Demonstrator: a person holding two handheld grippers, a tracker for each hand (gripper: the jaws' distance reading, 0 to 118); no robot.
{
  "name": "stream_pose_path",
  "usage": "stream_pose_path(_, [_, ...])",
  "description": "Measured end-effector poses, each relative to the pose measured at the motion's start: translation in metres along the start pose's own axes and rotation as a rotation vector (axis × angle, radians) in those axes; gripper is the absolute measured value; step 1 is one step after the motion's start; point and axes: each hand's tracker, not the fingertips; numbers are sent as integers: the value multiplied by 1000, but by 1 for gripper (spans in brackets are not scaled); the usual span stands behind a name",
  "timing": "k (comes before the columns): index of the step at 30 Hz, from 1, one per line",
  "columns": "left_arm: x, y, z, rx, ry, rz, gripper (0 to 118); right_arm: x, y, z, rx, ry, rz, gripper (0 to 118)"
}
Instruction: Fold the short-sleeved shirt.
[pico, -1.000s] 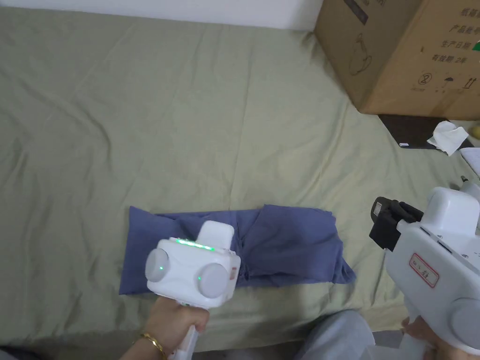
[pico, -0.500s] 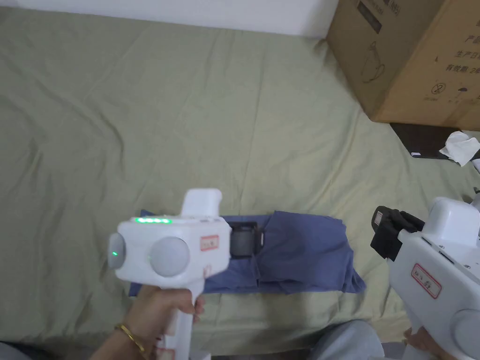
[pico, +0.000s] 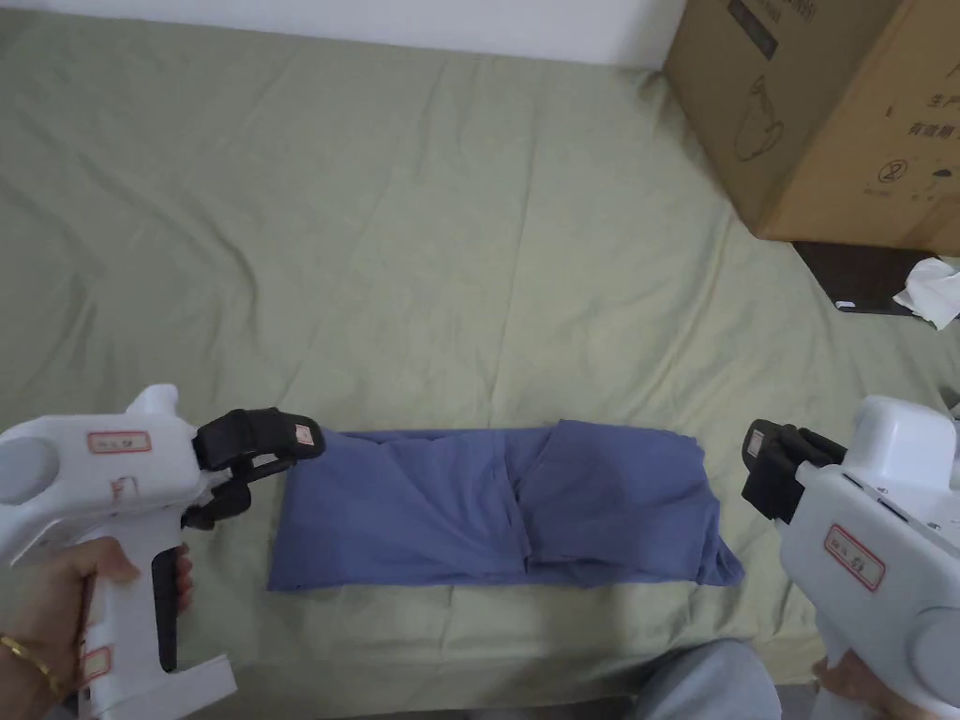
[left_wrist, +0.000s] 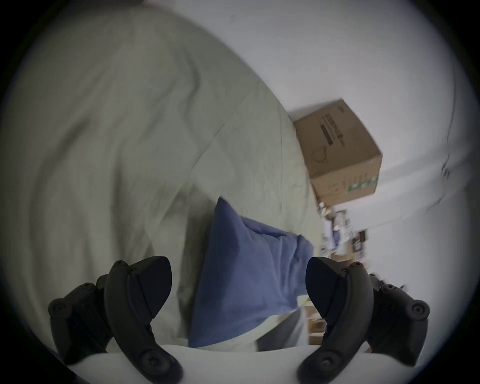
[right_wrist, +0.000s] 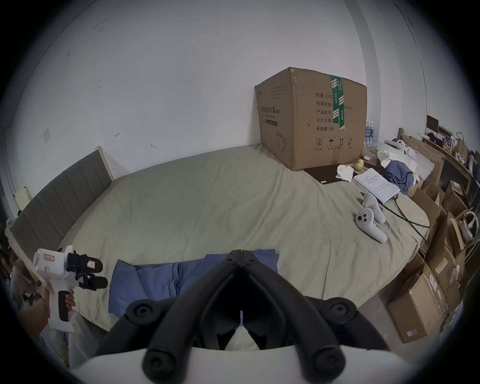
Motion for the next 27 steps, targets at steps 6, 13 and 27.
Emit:
stream_pose_path(6, [2, -22, -30, -103, -46, 9, 92, -2, -1, 0, -22, -3, 18, 0])
stream_pose_path(13, [17, -39, -45, -66, 135, 7, 12, -2, -5, 2, -27, -1, 6, 0])
stream_pose_path(27, [54, -9, 85, 138, 703, -389, 11, -21, -5, -4, -39, 46, 40, 0])
